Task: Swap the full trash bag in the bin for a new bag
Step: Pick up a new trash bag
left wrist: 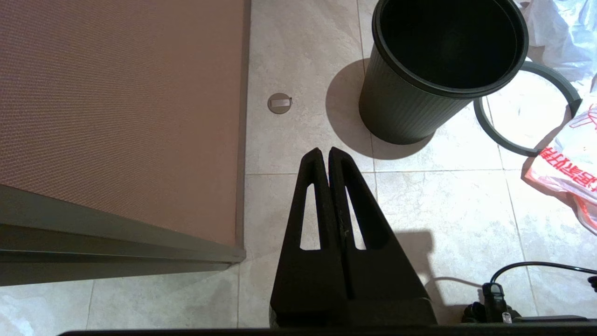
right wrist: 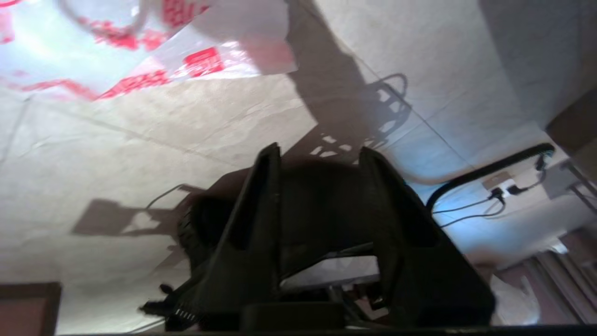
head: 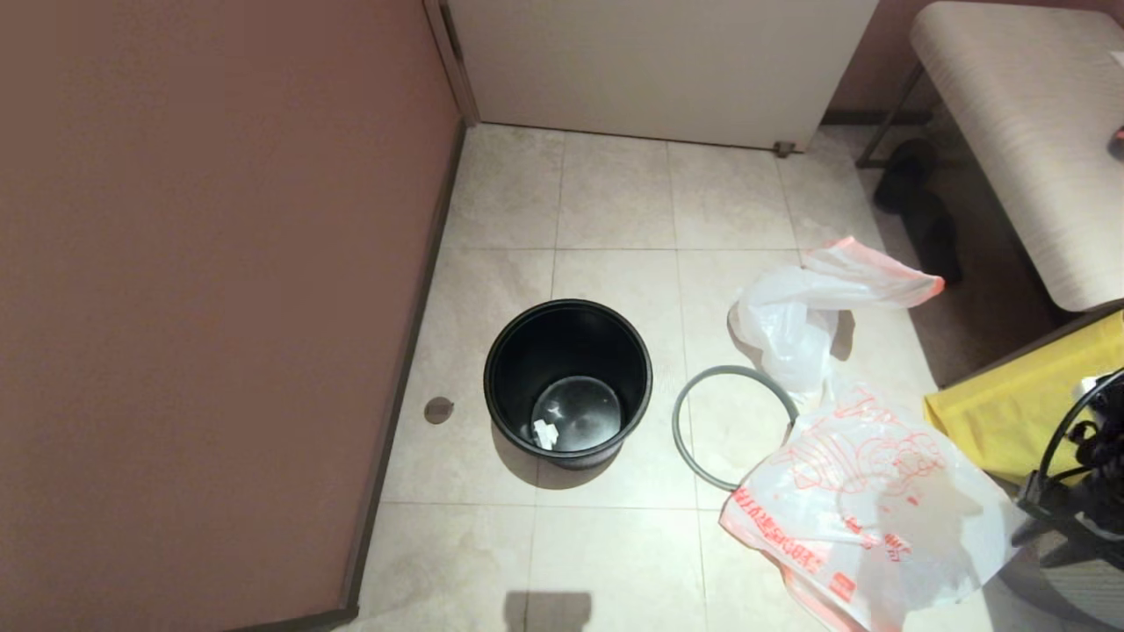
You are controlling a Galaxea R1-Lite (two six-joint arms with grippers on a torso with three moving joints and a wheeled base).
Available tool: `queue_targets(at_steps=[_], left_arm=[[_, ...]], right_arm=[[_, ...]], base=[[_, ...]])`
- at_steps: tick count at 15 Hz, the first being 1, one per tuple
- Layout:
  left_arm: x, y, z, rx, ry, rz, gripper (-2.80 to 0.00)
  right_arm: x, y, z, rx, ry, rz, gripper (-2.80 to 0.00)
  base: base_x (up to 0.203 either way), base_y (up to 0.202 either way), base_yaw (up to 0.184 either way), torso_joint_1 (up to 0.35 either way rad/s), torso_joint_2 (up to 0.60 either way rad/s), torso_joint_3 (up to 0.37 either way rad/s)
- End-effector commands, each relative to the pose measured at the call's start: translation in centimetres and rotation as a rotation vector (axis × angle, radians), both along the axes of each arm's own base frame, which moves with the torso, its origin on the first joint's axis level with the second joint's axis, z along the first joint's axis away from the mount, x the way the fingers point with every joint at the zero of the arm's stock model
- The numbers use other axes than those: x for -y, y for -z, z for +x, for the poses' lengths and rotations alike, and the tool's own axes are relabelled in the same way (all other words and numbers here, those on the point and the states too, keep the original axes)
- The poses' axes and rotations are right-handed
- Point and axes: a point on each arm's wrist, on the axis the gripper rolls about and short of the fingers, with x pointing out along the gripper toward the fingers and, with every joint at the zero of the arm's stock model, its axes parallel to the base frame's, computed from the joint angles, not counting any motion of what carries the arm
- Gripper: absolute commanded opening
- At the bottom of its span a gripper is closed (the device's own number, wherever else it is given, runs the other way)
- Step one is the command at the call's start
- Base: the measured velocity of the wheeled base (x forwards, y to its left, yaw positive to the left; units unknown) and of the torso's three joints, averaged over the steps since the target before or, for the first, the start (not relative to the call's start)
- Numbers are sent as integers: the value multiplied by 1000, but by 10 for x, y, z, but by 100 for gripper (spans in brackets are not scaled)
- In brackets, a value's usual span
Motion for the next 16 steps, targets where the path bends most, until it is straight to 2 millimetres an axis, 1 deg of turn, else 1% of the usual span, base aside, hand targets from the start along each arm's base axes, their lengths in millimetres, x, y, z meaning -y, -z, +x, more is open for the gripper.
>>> queue_targets(at_steps=[1, 2, 3, 5, 7, 9, 11, 13, 14, 15, 16], left_arm=[[0, 0, 0, -2, 1, 0, -280], [0, 0, 0, 0, 1, 0, -280], [0, 0, 0, -2, 0, 0, -280], [0, 0, 0, -2, 0, 0, -280], [0, 0, 0, 0, 1, 0, -280], [0, 0, 0, -2, 1, 0, -280], [0, 0, 0, -2, 0, 0, -280], [0, 0, 0, -2, 0, 0, -280], [0, 0, 0, -2, 1, 0, -280], [0, 0, 0, -2, 1, 0, -280], [0, 0, 0, -2, -1, 0, -280]], right_arm=[[5, 54, 13, -139, 1, 22, 0], [4, 66, 21, -172, -5, -18, 0], [-1, 75, 27, -208, -11, -63, 0], [-4, 88, 39, -234, 24, -82, 0], [-4, 84, 53, -242, 35, -96, 0], [-5, 81, 71, -246, 22, -105, 0], [-18, 77, 91, -258, -24, -110, 0], [-22, 73, 114, -239, -44, -126, 0], [-16, 67, 126, -217, -38, -134, 0], [-7, 63, 133, -211, -26, -135, 0], [9, 62, 133, -217, -17, -123, 0]], base=[[0, 0, 0, 0, 0, 0], [0, 0, 0, 0, 0, 0], [0, 0, 0, 0, 0, 0], [0, 0, 0, 0, 0, 0], [0, 0, 0, 0, 0, 0], [0, 0, 0, 0, 0, 0], [0, 0, 0, 0, 0, 0], [0, 0, 0, 0, 0, 0], [0, 0, 0, 0, 0, 0], [0, 0, 0, 0, 0, 0], [0, 0, 0, 0, 0, 0]])
